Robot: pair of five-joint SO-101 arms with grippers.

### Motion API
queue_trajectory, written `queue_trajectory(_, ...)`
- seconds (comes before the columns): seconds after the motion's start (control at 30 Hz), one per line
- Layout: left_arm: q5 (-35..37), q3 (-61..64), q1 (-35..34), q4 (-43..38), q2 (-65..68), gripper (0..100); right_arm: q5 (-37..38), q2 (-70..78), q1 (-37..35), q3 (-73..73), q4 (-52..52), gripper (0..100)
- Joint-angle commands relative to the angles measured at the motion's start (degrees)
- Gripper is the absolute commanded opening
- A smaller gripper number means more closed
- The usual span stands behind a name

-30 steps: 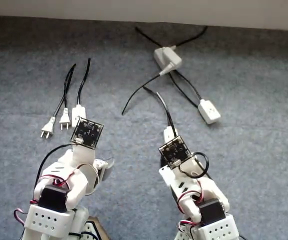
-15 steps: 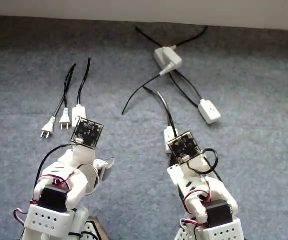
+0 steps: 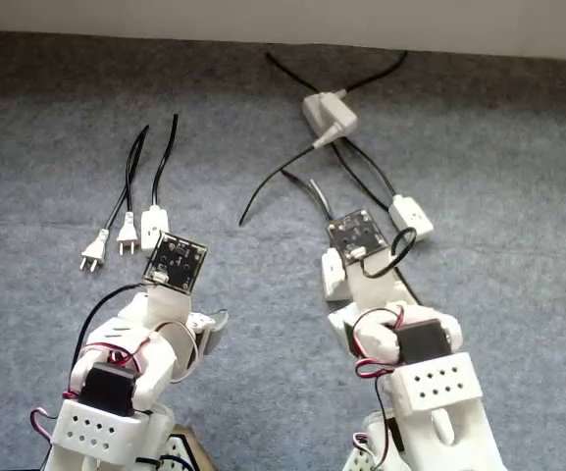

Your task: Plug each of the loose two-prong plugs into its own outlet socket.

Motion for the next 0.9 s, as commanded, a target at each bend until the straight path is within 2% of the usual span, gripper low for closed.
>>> queue_trajectory(0.0, 0.5, -0.1, 0.9, -1.4, -0.4, 22, -0.7, 4.3, 2.4, 0.7, -3.6, 0.8)
queue_trajectory(0.1, 0.5, -0.1, 0.9, -1.4, -0.4, 22, -0.4, 5.8, 3.2, 4.1, -12.0, 0.8)
queue_trajectory(0.23, 0.5, 0.1, 0.9, -1.4, -0.4, 22, -0.8, 7.4, 0.7, 7.4, -19.8, 0.8)
queue_trajectory(0.4, 0.5, 0.7, 1.0, -2.6, -0.4, 22, -7.0, 15.0, -0.3, 7.4, -25.3, 0.8)
queue_trajectory(0.7, 0.5, 0.7, 1.0, -2.6, -0.4, 22, -8.9, 35.8, 0.3, -6.0, -26.9, 0.8)
queue_trajectory(0.87, 0.5, 0.7, 1.0, -2.6, -0.4, 22, -8.9, 43.3, 0.3, -11.1, -33.0, 0.8)
